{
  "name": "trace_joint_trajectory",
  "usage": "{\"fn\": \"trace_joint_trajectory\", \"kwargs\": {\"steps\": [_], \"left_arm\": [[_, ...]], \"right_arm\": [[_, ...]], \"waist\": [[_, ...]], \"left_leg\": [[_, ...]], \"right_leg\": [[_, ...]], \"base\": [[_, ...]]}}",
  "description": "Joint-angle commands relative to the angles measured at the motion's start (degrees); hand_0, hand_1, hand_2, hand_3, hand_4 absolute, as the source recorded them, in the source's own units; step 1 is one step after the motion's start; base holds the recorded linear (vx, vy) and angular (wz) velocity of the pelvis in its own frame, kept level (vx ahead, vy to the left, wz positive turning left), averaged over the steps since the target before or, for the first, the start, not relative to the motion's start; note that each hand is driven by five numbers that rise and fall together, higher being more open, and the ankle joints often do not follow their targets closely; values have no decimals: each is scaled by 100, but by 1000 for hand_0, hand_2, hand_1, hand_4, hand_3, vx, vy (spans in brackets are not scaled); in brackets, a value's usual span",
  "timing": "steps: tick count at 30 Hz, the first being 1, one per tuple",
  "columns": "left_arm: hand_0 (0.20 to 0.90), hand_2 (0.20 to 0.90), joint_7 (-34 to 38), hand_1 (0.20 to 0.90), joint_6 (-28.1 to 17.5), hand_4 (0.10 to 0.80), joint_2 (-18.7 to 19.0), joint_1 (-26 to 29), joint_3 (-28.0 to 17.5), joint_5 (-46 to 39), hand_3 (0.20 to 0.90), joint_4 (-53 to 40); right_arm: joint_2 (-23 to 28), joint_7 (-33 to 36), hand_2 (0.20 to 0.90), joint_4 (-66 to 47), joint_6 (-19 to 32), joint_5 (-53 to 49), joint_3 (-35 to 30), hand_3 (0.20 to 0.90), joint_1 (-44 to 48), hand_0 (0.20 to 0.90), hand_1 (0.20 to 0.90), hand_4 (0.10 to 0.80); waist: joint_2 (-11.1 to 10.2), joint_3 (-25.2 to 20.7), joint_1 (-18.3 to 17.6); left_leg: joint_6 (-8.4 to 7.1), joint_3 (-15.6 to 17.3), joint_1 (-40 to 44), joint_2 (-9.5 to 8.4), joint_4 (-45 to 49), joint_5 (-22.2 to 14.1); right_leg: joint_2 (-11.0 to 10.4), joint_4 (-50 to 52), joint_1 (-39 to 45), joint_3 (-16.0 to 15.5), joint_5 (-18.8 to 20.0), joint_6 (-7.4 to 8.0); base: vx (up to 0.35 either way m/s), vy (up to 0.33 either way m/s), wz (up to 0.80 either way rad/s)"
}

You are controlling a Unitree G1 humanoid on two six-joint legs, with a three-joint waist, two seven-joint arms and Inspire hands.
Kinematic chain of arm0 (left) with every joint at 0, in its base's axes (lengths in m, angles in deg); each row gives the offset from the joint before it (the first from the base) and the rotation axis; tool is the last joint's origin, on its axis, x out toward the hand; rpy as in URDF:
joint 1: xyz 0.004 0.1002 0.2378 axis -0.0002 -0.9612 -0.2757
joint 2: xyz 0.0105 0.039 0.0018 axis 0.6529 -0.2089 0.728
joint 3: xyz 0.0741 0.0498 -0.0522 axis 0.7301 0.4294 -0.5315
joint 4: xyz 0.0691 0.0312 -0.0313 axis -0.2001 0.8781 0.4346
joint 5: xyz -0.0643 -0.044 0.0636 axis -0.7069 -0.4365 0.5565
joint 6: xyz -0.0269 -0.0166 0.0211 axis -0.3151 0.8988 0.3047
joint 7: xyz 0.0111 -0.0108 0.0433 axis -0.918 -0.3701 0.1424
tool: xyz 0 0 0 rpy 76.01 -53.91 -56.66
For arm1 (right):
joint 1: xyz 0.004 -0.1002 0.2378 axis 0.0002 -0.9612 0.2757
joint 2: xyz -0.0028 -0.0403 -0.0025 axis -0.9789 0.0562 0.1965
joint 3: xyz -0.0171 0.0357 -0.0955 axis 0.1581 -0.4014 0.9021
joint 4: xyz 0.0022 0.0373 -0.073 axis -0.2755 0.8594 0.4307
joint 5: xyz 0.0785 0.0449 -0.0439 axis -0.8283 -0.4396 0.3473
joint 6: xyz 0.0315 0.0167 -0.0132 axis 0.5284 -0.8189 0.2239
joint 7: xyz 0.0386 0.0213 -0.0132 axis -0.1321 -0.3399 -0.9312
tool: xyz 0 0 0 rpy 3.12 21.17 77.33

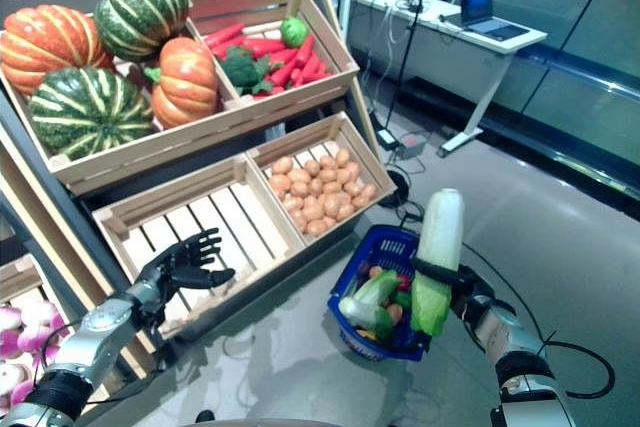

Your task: Put vegetables into the basket

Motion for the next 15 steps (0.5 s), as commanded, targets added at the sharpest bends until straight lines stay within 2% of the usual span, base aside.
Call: {"fn": "trace_joint_trajectory", "kwargs": {"steps": [1,2,3,6,9,12,15], "left_arm": [[900,900,-13,900,-501,800,159,1075,53,-691,900,-402],[900,900,43,900,-724,800,171,1339,237,-835,900,-511],[900,900,54,900,-768,800,175,1420,297,-881,900,-539],[900,900,118,900,-1049,800,223,1742,588,-1246,900,-849],[900,900,133,900,-1141,800,197,1874,687,-1310,900,-1003],[900,900,212,900,-1315,800,221,2157,817,-1499,900,-1201],[900,900,192,900,-1379,800,290,2242,828,-1662,900,-1280]], "right_arm": [[524,325,300,125,968,-484,-296,300,1375,300,300,400],[542,431,300,259,1185,-579,-232,300,1682,300,300,400],[546,484,300,291,1257,-606,-203,300,1765,300,300,400],[647,752,300,383,1589,-760,-92,300,2263,300,300,400],[694,873,300,475,1748,-753,-81,300,2480,300,300,400],[894,984,300,832,1882,-799,-25,300,2986,300,300,400],[1019,972,300,959,1926,-756,11,300,3225,300,300,400]], "waist": [[110,449,176],[148,892,196],[164,995,199],[284,1536,165],[322,1692,187],[410,1947,238],[452,2050,250]], "left_leg": [[-29,-257,-663,-29,914,-474],[-97,-511,-1215,69,1543,-611],[-112,-588,-1375,90,1702,-659],[-97,-949,-2354,225,2696,-959],[-67,-1182,-2775,166,3076,-1113],[-2,-1469,-3596,45,3930,-1461],[-10,-1605,-3938,-9,4387,-1684]], "right_leg": [[28,969,-358,-80,-561,-254],[-118,1554,-854,23,-685,-245],[-156,1701,-994,53,-728,-248],[-373,2846,-2024,417,-1057,-327],[-464,3308,-2448,578,-1205,-361],[-733,4377,-3344,873,-1523,-373],[-837,4822,-3717,1029,-1697,-368]], "base": [[-489,-84,11],[-363,-52,15],[-465,-71,27],[-333,-24,23],[-211,-17,10],[-230,-39,8],[-72,-26,17]]}}
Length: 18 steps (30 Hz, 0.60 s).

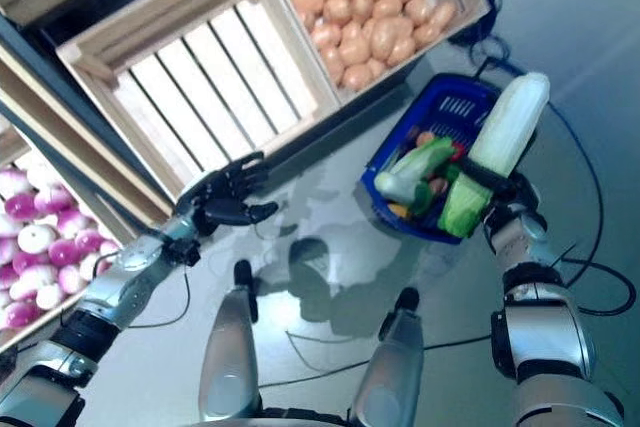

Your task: Put vegetables into the basket

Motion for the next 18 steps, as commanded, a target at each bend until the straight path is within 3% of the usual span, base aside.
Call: {"fn": "trace_joint_trajectory", "kwargs": {"steps": [1,8,9,18], "left_arm": [[900,900,-60,900,-896,800,145,405,-154,-447,900,-475],[900,900,-142,900,-1110,800,201,514,-245,-759,900,-655],[900,900,-136,900,-1104,800,169,510,-259,-765,900,-685],[900,900,-313,900,-1100,800,240,593,-229,-846,900,-737]], "right_arm": [[480,125,300,-187,933,-204,-4,300,408,300,300,400],[594,90,300,-241,1019,-69,208,300,813,300,300,400],[599,123,900,-246,1008,-46,225,900,844,900,900,800],[658,29,900,-162,821,-258,152,900,838,900,900,800]], "waist": [[-58,-274,88],[40,-53,19],[44,-67,13],[6,-130,-14]], "left_leg": [[-101,-383,89,239,573,-932],[-31,-435,-715,160,1588,-1299],[-46,-436,-743,173,1757,-1513],[-3,-392,-854,244,1888,-1471]], "right_leg": [[-209,655,54,410,-526,-235],[-314,1498,-956,617,-643,-325],[-332,1648,-1021,648,-798,-271],[-367,1701,-1191,615,-666,-305]], "base": [[-23,-14,13],[-109,-4,2],[0,0,0],[-38,1,0]]}}
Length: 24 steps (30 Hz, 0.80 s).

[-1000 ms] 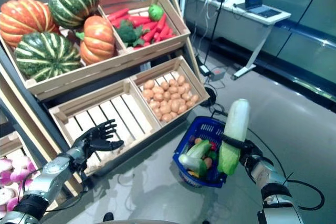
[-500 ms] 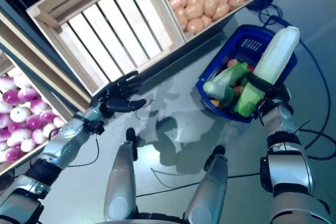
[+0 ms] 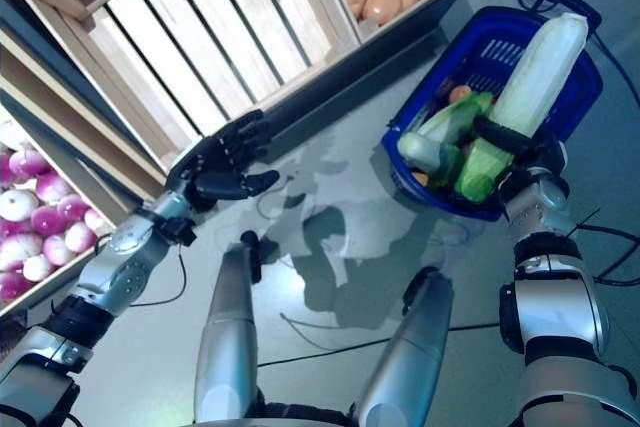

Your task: Put vegetables into the basket

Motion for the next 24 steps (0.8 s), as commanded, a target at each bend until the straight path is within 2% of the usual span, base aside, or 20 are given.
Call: {"fn": "trace_joint_trajectory", "kwargs": {"steps": [1,8,14,20,21,24], "left_arm": [[900,900,-189,900,-703,800,108,386,-288,-259,900,-437],[900,900,-202,900,-652,800,118,228,-389,-332,900,-536],[900,900,-362,900,-590,800,141,43,-459,-462,900,-558],[900,900,-472,900,-480,800,38,-197,-594,-331,900,-576],[900,900,-451,900,-465,800,-17,-286,-608,-88,900,-562],[900,900,-462,900,-283,800,-172,-434,-624,-67,900,-453]], "right_arm": [[476,-29,900,-196,627,-300,-134,900,323,900,900,800],[467,-126,900,-255,499,-284,-253,900,124,900,900,800],[527,-334,900,-169,304,-359,-307,900,-157,900,900,800],[419,-591,900,-447,224,-278,-423,900,-588,900,900,800],[338,-756,900,-583,167,-191,-406,900,-751,900,900,800],[166,-1102,900,-776,15,-32,-350,900,-1031,900,900,800]], "waist": [[-41,-299,17],[-105,-435,22],[-211,-649,74],[-409,-1072,83],[-461,-1205,81],[-555,-1503,60]], "left_leg": [[-51,-68,456,400,-25,-659],[-88,-69,791,479,-346,-543],[-105,112,1516,564,-1186,-196],[-122,539,2547,586,-2380,351],[-128,694,2839,564,-2675,455],[-74,970,3402,425,-3377,758]], "right_leg": [[-84,-129,144,122,89,-311],[-67,-394,449,102,184,-272],[13,-1248,1302,-155,456,-208],[174,-2754,2546,-695,1092,-178],[237,-3171,2898,-835,1237,-160],[417,-3963,3508,-1038,1560,-144]], "base": [[6,47,0],[27,46,-2],[78,53,-1],[121,49,-5],[177,54,-6],[188,46,-10]]}}
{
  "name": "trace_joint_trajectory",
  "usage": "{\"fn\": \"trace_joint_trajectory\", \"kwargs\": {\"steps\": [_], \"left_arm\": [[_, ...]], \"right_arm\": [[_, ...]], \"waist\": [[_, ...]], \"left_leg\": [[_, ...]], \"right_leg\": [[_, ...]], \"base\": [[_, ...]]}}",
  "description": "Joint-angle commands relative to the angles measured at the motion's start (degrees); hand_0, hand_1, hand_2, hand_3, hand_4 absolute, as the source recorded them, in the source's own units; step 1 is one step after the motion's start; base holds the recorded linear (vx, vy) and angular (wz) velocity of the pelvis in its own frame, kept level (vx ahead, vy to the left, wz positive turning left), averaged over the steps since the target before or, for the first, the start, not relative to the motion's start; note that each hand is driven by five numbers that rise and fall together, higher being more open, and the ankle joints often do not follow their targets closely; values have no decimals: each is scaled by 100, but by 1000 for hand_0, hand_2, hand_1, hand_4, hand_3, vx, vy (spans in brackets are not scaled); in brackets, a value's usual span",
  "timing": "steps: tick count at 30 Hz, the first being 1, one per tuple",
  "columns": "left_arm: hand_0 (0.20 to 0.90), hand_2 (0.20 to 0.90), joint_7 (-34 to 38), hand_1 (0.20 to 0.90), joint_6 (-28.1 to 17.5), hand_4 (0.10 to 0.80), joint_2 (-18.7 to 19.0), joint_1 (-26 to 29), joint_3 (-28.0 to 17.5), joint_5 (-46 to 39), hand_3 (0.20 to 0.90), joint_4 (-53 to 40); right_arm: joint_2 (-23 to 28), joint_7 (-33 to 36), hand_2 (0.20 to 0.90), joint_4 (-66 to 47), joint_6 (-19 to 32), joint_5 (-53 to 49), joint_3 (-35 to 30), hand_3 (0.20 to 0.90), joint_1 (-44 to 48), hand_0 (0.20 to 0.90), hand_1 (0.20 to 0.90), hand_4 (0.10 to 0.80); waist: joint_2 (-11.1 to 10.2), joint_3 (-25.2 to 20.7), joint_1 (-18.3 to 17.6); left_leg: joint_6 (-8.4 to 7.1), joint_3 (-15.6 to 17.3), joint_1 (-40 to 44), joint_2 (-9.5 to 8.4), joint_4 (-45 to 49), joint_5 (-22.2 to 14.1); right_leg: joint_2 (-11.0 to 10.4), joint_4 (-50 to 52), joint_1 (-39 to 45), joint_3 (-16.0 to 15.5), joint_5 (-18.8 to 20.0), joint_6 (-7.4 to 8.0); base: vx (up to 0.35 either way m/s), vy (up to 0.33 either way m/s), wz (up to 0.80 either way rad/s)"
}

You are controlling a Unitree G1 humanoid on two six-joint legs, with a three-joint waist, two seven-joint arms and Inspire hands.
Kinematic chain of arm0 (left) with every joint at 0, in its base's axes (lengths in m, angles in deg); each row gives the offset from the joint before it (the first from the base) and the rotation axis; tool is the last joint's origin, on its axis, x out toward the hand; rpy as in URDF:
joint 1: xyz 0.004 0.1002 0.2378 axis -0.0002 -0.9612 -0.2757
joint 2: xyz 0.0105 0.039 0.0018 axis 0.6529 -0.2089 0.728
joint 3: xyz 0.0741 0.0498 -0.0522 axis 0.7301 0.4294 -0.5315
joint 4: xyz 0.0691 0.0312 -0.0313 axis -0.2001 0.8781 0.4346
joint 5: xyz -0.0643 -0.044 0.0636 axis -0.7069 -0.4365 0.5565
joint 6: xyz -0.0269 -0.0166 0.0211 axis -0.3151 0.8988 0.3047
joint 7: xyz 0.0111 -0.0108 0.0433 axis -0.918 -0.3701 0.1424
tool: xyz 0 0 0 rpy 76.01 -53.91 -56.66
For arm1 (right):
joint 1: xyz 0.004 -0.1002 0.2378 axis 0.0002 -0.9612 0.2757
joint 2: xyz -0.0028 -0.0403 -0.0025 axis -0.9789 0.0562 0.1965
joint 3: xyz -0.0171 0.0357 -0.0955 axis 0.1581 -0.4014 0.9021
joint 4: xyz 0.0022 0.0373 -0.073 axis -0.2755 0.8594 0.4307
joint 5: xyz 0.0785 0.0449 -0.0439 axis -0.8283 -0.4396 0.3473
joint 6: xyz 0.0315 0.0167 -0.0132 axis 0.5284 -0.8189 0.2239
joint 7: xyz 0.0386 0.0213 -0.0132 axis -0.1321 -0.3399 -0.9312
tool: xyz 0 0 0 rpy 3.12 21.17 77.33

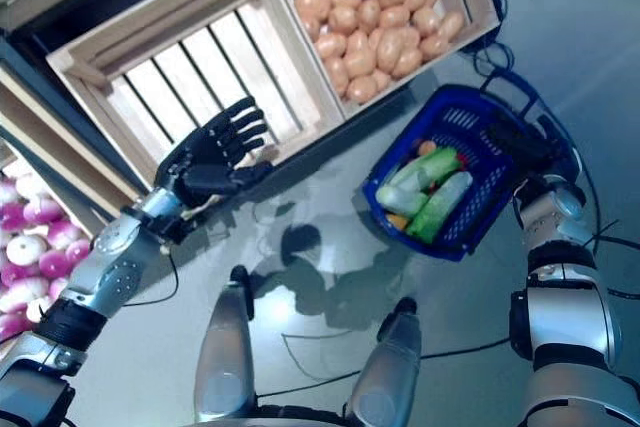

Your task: Put vegetables into the basket

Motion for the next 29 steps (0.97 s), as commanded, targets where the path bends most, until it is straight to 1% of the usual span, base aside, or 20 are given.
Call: {"fn": "trace_joint_trajectory", "kwargs": {"steps": [1,2,4,5,6,7,8,9,10,11,12,14,16,17,21,23,24,25,28,29], "left_arm": [[900,900,-258,900,-264,800,-313,-177,-287,177,900,-183],[900,900,-288,900,-214,800,-449,-268,-243,301,900,-101],[900,900,-313,900,-175,800,-563,-337,-209,383,900,-47],[900,900,-327,900,-198,800,-733,-489,-137,566,900,90],[900,900,-312,900,-192,800,-795,-532,-108,605,900,136],[900,900,-256,900,-191,800,-973,-740,-84,710,900,218],[900,900,-208,900,-170,800,-1056,-860,-79,746,900,283],[900,900,-207,900,-172,800,-1054,-872,-74,748,900,283],[900,900,-207,900,-235,800,-1258,-1172,-72,834,900,537],[900,900,-214,900,-226,800,-1289,-1231,-61,867,900,591],[900,900,-231,900,-301,800,-1431,-1498,-5,1069,900,728],[900,900,-201,900,-273,800,-1640,-1878,37,1267,900,885],[900,900,-174,900,-278,800,-1758,-2040,60,1399,900,1009],[900,900,-20,900,-289,800,-1932,-2163,160,1490,900,1169],[900,900,164,900,-241,800,-2200,-2227,319,1356,900,1560],[900,900,202,900,-229,800,-2222,-2231,353,1361,900,1600],[900,900,251,900,-301,800,-2272,-2210,475,1320,900,1748],[900,900,290,900,-275,800,-2301,-2189,563,1299,900,1777],[900,900,481,900,-517,800,-2308,-2088,778,1350,900,1788],[900,900,619,900,-605,800,-2284,-2043,816,1343,900,1778]], "right_arm": [[-46,-684,900,-465,226,-49,65,900,-482,900,900,800],[-200,-852,900,-511,222,-194,95,900,-658,900,900,800],[-346,-953,900,-578,230,-341,89,900,-792,900,900,800],[-681,-1108,900,-746,361,-537,47,900,-1116,900,900,800],[-800,-1131,900,-814,395,-538,36,900,-1214,900,900,800],[-1177,-1155,900,-1181,581,-613,23,900,-1628,900,900,800],[-1398,-1172,900,-1395,615,-761,-1,900,-1892,900,900,800],[-1408,-1161,900,-1419,615,-759,-2,900,-1920,900,900,800],[-1989,-1261,900,-1858,742,-993,-48,900,-2531,900,900,800],[-2079,-1275,900,-1935,740,-1025,-45,900,-2641,900,900,800],[-2485,-1204,900,-2382,950,-995,115,900,-3046,900,900,800],[-3041,-982,900,-3147,1241,-1022,516,900,-3658,900,900,800],[-3285,-887,900,-3407,1359,-871,698,900,-3921,900,900,800],[-3512,-713,900,-3717,1453,-626,990,900,-4160,900,900,800],[-3827,-538,900,-3820,1280,-468,1496,900,-4544,900,900,800],[-3862,-521,900,-3826,1229,-421,1566,900,-4602,900,900,800],[-3916,-397,900,-3638,1302,-345,1744,900,-4689,900,900,800],[-3943,-219,900,-3525,1182,-538,1805,900,-4699,900,900,800],[-4027,-1,900,-3219,894,-527,1949,900,-4728,900,900,800],[-4003,78,900,-3149,926,-402,2013,900,-4682,900,900,800]], "waist": [[-174,-1413,32],[-201,-1615,26],[-222,-1771,19],[-234,-1975,3],[-235,-2026,-6],[-230,-2142,-42],[-228,-2194,-63],[-232,-2199,-60],[-225,-2289,-115],[-227,-2309,-123],[-223,-2354,-173],[-230,-2409,-277],[-240,-2437,-341],[-242,-2443,-427],[-206,-2432,-604],[-198,-2426,-628],[-164,-2411,-667],[-133,-2396,-683],[-65,-2347,-700],[-44,-2323,-686]], "left_leg": [[-5,205,389,164,-1000,492],[33,354,755,78,-1392,560],[75,438,970,-9,-1689,649],[124,577,1356,-100,-2129,737],[138,600,1441,-123,-2231,758],[184,660,1689,-187,-2570,836],[206,685,1812,-210,-2737,877],[206,691,1836,-212,-2762,888],[248,739,2049,-240,-3082,953],[252,749,2093,-243,-3139,971],[268,794,2197,-243,-3255,979],[282,846,2257,-238,-3289,961],[286,874,2272,-239,-3289,951],[286,906,2281,-251,-3289,951],[314,1030,2342,-243,-3289,967],[318,1051,2357,-237,-3289,967],[327,1078,2383,-234,-3289,966],[326,1088,2392,-231,-3289,964],[320,1081,2377,-228,-3289,958],[317,1068,2372,-223,-3289,954]], "right_leg": [[173,-934,213,19,641,-196],[289,-1327,566,-90,729,-187],[361,-1588,762,-140,822,-181],[465,-1955,1082,-211,925,-174],[490,-2020,1142,-218,950,-173],[562,-2253,1322,-205,1018,-163],[592,-2352,1398,-195,1050,-163],[594,-2366,1415,-196,1056,-162],[662,-2567,1549,-191,1099,-166],[673,-2604,1577,-200,1111,-167],[726,-2727,1655,-206,1133,-166],[799,-2848,1706,-187,1137,-172],[828,-2890,1702,-171,1141,-178],[853,-2890,1675,-131,1132,-188],[878,-2872,1702,-73,1088,-228],[877,-2862,1704,-65,1077,-234],[868,-2837,1715,-60,1046,-239],[860,-2830,1726,-61,1024,-236],[847,-2817,1727,-68,970,-243],[840,-2810,1731,-91,949,-244]], "base": [[224,62,-11],[223,58,-6],[231,72,-5],[259,82,-9],[284,96,-21],[165,69,-22],[127,57,-19],[98,59,-7],[73,42,-4],[103,53,4],[65,18,4],[49,7,-10],[9,-2,-17],[-1,12,-11],[8,34,-12],[14,36,-20],[19,53,-22],[14,58,-21],[-26,40,-14],[-32,23,4]]}}
